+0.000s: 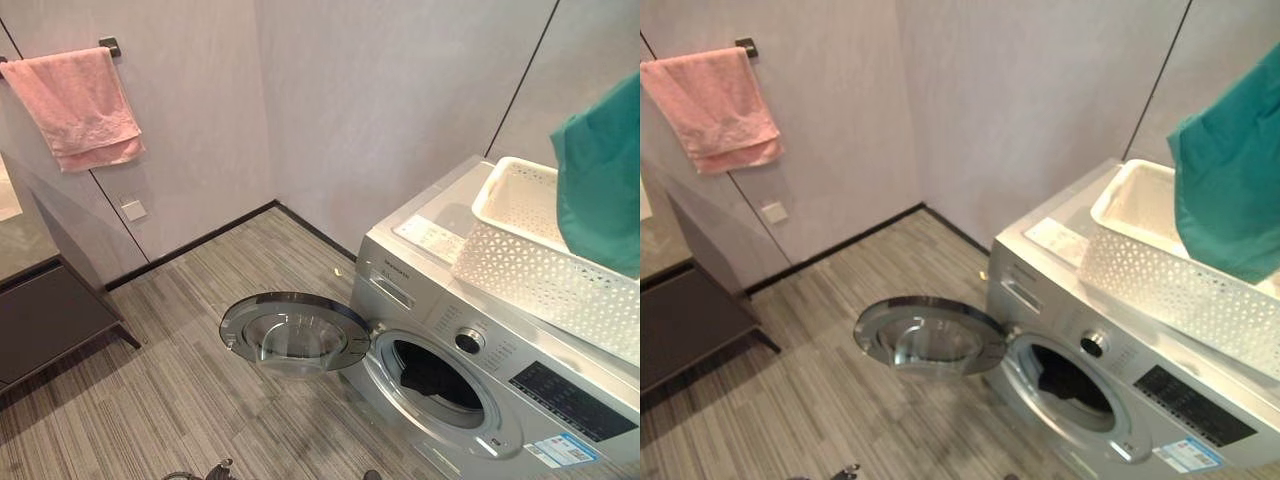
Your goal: Grab the laundry basket,head to the washer,open it,put in the laundry and shut it.
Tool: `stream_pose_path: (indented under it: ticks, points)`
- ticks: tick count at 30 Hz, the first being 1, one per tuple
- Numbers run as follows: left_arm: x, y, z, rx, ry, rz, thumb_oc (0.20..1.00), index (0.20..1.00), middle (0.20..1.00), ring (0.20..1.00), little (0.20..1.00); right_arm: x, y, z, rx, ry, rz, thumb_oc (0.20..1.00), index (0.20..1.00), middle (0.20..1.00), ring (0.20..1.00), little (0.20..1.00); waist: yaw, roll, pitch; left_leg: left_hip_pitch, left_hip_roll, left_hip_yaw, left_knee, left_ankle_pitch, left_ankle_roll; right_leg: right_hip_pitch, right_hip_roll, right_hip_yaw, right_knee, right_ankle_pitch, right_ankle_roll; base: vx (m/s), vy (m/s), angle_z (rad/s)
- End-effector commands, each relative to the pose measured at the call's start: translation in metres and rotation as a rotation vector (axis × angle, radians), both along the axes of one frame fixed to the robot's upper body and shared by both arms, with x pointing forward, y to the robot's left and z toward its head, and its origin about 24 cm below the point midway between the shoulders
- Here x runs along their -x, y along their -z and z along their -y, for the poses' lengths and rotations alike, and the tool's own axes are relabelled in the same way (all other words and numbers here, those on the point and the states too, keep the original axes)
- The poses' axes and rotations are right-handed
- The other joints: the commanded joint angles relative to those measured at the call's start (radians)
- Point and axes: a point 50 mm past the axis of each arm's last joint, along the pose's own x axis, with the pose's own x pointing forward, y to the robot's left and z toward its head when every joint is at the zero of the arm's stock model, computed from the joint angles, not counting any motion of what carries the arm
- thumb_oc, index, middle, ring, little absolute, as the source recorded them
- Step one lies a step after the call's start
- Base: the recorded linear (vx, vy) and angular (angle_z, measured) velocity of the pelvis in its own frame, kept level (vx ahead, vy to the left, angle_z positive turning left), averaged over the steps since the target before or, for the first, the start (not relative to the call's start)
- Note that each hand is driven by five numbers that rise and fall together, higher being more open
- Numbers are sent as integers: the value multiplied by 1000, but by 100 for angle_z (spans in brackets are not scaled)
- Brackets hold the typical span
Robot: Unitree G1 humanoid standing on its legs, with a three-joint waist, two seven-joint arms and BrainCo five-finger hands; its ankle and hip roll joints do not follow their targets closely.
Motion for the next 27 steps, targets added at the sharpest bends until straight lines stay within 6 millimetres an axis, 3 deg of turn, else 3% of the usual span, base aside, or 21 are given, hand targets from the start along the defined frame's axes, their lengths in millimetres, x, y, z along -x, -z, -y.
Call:
stream_pose_path:
  ticks: [1, 7, 14, 22, 27]
  points:
    - [-6, -3, -17, -88, 58, -14, 1000, 1000, 1000, 1000, 1000, 18, -37, -12, 102, 3, 197, 200, 200, 200, 200, 200, 27, -94, -18, 9, -5, -8, 102, -142, 38, -44, -79, -17, 144, -111, 54, -13, 42, -2]
    - [-8, -3, -16, -93, 64, -8, 1000, 1000, 1000, 1000, 1000, 25, -52, -27, 173, -24, 278, 200, 200, 200, 200, 200, 23, -96, -21, 14, -15, -5, 111, -151, 45, -44, -85, -12, 154, -111, 58, -6, 33, 0]
    - [-9, -3, -16, -105, 72, -8, 1000, 1000, 1000, 1000, 1000, 45, -86, -51, 275, -80, 427, 200, 200, 200, 200, 200, 10, -105, -31, 15, -41, 1, 126, -158, 57, -49, -100, 1, 159, -94, 65, -22, 48, -2]
    - [-13, -3, -11, -96, 73, 1, 1000, 1000, 1000, 1000, 1000, 53, -95, -67, 300, -158, 514, 200, 200, 200, 200, 200, -9, -106, -31, 22, -69, 19, 150, -180, 77, -55, -115, 27, 172, -77, 77, -28, 71, -10]
    - [-19, -4, -9, -94, 82, 15, 1000, 1000, 1000, 1000, 1000, 70, -109, -79, 362, -183, 580, 200, 200, 200, 200, 200, -28, -109, -24, 29, -105, 38, 169, -205, 99, -69, -142, 53, 187, -43, 98, -50, 143, -15]
